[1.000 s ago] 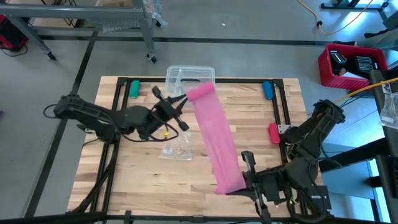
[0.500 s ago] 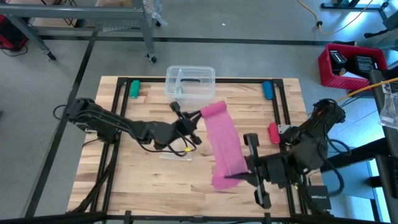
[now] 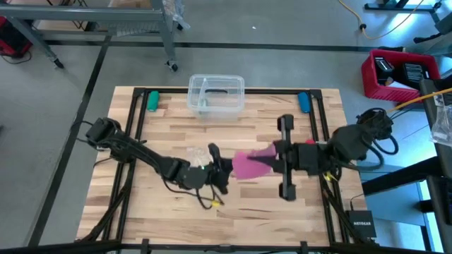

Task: Roll bandage
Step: Roll the pink bandage

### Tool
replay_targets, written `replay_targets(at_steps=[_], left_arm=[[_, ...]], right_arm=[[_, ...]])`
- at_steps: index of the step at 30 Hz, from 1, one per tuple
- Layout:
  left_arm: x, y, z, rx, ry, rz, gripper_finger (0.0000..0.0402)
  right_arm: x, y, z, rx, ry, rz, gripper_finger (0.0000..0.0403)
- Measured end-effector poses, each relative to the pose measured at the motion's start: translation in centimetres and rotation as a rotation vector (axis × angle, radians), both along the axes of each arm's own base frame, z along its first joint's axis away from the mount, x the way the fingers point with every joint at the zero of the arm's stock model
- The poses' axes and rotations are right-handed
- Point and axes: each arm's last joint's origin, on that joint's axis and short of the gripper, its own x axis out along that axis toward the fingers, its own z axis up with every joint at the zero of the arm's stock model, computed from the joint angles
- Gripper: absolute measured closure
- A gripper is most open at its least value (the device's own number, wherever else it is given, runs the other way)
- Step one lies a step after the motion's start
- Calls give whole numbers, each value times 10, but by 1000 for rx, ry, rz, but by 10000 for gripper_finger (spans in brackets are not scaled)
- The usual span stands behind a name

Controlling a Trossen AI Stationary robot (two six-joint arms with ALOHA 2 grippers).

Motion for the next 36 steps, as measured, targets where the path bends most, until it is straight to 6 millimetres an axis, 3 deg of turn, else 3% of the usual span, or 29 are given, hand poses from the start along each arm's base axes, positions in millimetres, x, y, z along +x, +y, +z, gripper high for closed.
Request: replay_targets(at_steps=[12, 18, 26, 31, 36], left_arm=[[-25, -62, 1, 87, 5, -241, 389], [-37, -80, 2, 89, 0, -288, 389], [-43, -84, 0, 87, 6, -180, 389], [-40, -74, -6, 98, 54, -97, 389], [-35, -69, -9, 42, 62, -161, 389]], right_arm=[[8, -54, 1, -87, 170, -250, 398], [16, -86, -9, -126, 280, -372, 398], [10, -119, -12, -86, 344, -483, 398], [-4, -111, -1, -25, 281, -382, 398], [-8, -106, 1, -22, 272, -350, 398]])
